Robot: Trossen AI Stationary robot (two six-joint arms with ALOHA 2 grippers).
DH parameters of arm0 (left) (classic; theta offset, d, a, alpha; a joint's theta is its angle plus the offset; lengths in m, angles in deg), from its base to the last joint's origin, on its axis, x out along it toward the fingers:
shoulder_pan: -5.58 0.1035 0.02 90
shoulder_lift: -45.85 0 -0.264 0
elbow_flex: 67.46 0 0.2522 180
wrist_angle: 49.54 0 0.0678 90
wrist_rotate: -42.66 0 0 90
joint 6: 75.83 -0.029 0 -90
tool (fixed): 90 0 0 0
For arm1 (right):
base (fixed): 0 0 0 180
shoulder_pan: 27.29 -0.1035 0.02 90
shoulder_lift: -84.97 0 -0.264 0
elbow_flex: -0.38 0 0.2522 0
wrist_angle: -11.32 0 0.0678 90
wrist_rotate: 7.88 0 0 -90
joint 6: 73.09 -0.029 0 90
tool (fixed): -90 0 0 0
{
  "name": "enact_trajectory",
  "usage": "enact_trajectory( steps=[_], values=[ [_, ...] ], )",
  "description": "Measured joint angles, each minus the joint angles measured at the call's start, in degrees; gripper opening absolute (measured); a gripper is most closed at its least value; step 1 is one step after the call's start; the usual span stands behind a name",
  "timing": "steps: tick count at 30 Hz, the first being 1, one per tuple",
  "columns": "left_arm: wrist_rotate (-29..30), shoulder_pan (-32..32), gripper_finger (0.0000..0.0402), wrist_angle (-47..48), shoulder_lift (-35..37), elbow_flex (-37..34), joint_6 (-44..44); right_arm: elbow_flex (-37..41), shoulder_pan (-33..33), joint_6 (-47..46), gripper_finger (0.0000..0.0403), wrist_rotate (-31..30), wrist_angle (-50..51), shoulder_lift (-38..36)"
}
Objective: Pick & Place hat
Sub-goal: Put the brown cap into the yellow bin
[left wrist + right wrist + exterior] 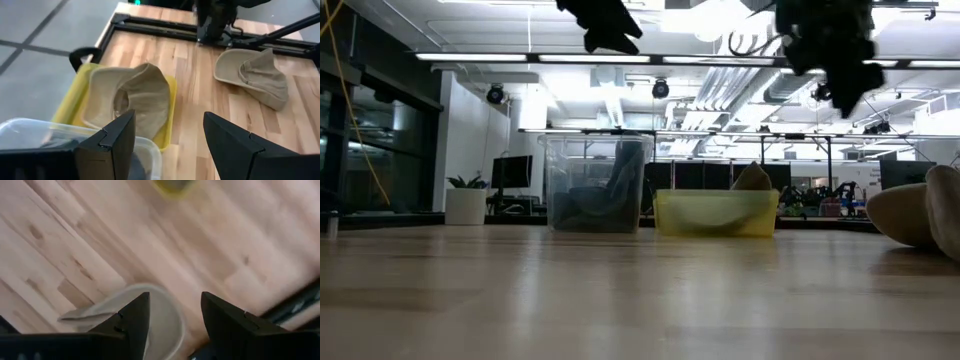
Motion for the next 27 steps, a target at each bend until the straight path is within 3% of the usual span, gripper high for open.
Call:
enact_trajectory(
  steps=[16, 24, 27],
  values=[
    [6.80, -13.38, 0.0208, -7.45, -7.32, 0.04, 14.04, 17.99, -16.79, -37.92, 0.0171, 0.92, -0.33, -22.78],
    [9.98, -18.04, 0.0208, -11.16, -10.23, 0.04, 19.52, 23.90, -26.19, -50.47, 0.0171, 3.58, -1.84, -26.09],
    [11.26, -19.14, 0.0208, -11.06, -11.42, 0.04, 20.57, 23.92, -29.47, -53.37, 0.0171, 1.82, -2.34, -25.97]
  ],
)
